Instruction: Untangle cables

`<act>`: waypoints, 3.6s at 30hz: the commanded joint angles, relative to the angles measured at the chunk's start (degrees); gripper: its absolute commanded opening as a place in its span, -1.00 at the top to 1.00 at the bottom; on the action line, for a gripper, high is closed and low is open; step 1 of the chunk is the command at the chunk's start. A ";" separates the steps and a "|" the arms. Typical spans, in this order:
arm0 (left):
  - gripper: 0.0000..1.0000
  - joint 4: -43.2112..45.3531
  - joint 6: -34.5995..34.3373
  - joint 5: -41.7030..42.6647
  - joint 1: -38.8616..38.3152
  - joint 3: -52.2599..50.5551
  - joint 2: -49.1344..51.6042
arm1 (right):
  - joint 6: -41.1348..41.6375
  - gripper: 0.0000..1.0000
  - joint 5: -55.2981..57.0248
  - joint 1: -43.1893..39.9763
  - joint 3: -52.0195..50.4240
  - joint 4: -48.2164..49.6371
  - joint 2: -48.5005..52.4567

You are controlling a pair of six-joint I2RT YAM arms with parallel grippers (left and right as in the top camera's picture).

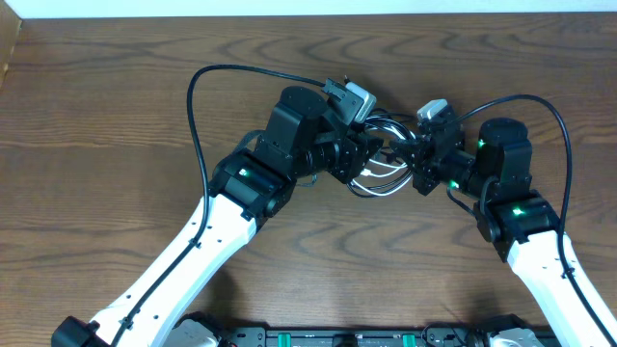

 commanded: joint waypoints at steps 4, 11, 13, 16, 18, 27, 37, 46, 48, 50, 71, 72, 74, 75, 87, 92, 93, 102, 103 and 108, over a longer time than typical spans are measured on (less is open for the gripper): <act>0.10 1.18 -0.20 -0.11 0.15 1.14 0.57 | -2.78 0.98 -5.60 1.60 0.72 0.13 0.00; 0.83 1.73 -0.20 -0.13 0.15 1.14 1.46 | -5.07 0.98 -6.97 2.34 0.72 -0.42 0.00; 0.85 1.73 -0.17 -0.13 0.15 1.14 1.51 | -5.86 0.98 -6.97 2.34 0.72 -0.83 0.00; 0.84 1.73 -0.15 -0.13 0.15 1.14 1.51 | -6.05 0.98 -6.97 2.34 0.72 -1.01 0.00; 0.85 1.75 -0.02 -0.15 0.15 1.14 1.51 | -6.05 0.98 -6.97 2.34 0.72 -1.05 0.00; 0.85 1.14 0.11 1.03 0.22 1.16 1.09 | -5.92 0.98 6.82 2.29 0.72 -4.04 0.00; 0.85 -12.83 9.77 20.31 0.22 1.16 -2.23 | -4.94 0.98 21.66 2.29 0.72 -4.17 0.00; 0.85 -16.79 10.21 22.88 0.81 1.16 -8.85 | -9.62 0.98 24.04 2.29 0.72 -3.98 0.00; 0.85 -16.83 10.14 15.82 0.85 1.16 -9.90 | -9.62 0.98 21.20 2.29 0.72 -3.98 0.00; 0.85 -16.74 10.16 10.54 0.85 1.16 -10.14 | -9.18 0.98 17.75 2.29 0.72 -3.96 0.00; -0.25 -11.15 10.16 -5.53 0.85 1.14 1.27 | -12.00 0.98 0.63 2.29 0.72 -3.54 0.00; -0.25 -10.88 10.14 -6.40 0.85 1.14 1.27 | -12.00 0.98 0.50 2.29 0.72 -3.56 0.00; -0.25 -10.10 10.14 -9.55 0.85 1.14 1.27 | -12.00 0.98 0.48 2.29 0.72 -3.89 0.00; -0.25 -9.84 10.16 -9.77 0.85 1.14 1.27 | -12.02 0.98 0.48 2.29 0.72 -4.02 0.00; -0.24 -6.88 9.03 -9.44 0.79 1.14 1.29 | -12.02 0.98 0.52 2.29 0.72 -4.63 0.00; 0.19 -6.88 9.05 -5.73 0.79 1.14 1.29 | -12.02 0.98 0.52 2.29 0.72 -4.61 0.00; 0.30 -6.88 9.05 -5.25 0.79 1.14 1.29 | -12.02 0.98 0.52 2.29 0.72 -4.61 0.00; 0.84 -7.52 9.07 -5.22 0.79 1.14 1.29 | -12.00 0.98 3.93 2.27 0.72 -5.64 0.00; 0.85 -7.69 9.07 -5.22 0.81 1.14 1.29 | -12.02 0.98 4.81 2.27 0.72 -6.05 0.00; 0.85 -8.41 9.09 -5.22 0.81 1.14 1.29 | -12.02 0.98 7.78 2.27 0.72 -6.64 0.00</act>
